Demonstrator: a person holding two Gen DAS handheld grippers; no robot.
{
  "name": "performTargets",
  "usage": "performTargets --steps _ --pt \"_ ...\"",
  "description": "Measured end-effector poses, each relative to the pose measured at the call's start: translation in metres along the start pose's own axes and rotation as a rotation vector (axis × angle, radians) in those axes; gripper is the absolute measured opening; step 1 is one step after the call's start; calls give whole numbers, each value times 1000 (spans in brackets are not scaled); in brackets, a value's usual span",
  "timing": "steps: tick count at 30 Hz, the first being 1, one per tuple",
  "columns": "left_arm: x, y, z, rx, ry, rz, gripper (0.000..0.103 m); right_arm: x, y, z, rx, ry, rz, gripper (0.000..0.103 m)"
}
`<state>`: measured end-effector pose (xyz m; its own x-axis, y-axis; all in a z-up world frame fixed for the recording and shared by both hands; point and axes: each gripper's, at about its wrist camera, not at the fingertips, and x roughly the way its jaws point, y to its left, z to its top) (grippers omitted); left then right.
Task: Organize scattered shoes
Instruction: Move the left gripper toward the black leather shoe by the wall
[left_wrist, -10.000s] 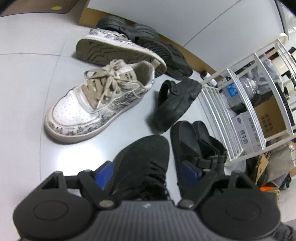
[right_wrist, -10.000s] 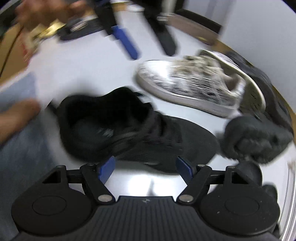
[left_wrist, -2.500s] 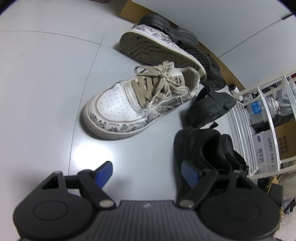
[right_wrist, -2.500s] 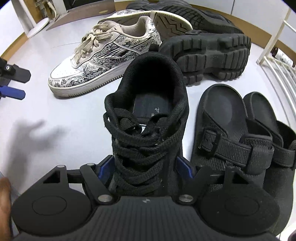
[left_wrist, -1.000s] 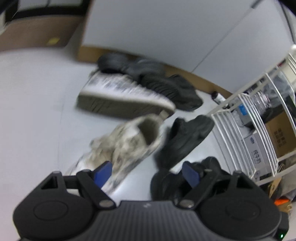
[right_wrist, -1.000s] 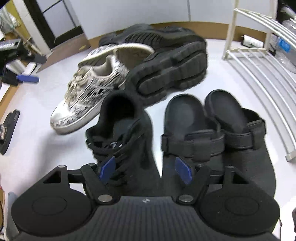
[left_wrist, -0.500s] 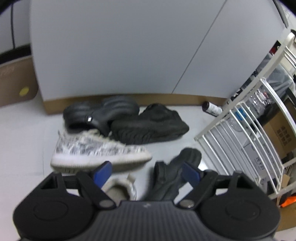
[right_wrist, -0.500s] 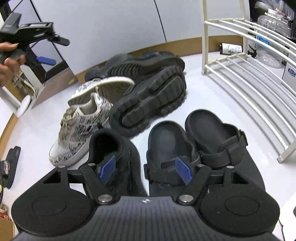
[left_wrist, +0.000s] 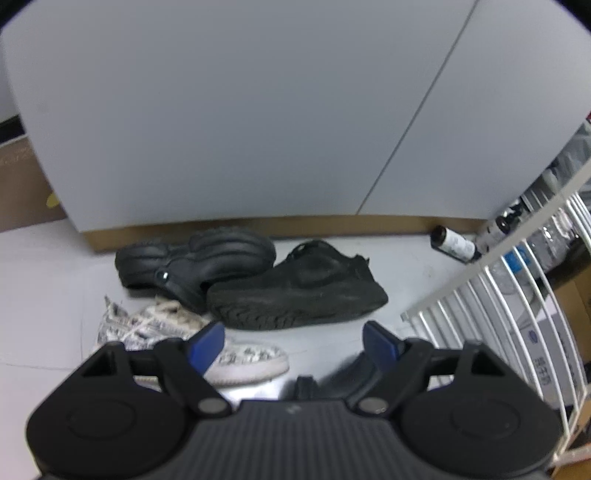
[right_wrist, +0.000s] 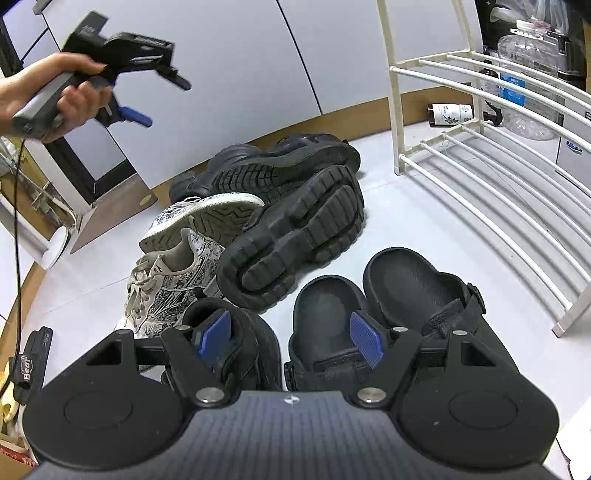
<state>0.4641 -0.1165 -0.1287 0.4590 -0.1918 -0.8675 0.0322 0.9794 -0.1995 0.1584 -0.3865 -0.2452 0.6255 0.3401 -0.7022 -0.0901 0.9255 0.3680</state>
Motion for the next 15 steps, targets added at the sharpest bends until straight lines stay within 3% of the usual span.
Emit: performTargets --steps 9,15 --pt "88 -10 18 -51 58 31 79 -2 -21 -5 -21 70 -23 76" --pt "122 -12 32 -44 77 62 79 2 -33 1 -3 85 -46 76"
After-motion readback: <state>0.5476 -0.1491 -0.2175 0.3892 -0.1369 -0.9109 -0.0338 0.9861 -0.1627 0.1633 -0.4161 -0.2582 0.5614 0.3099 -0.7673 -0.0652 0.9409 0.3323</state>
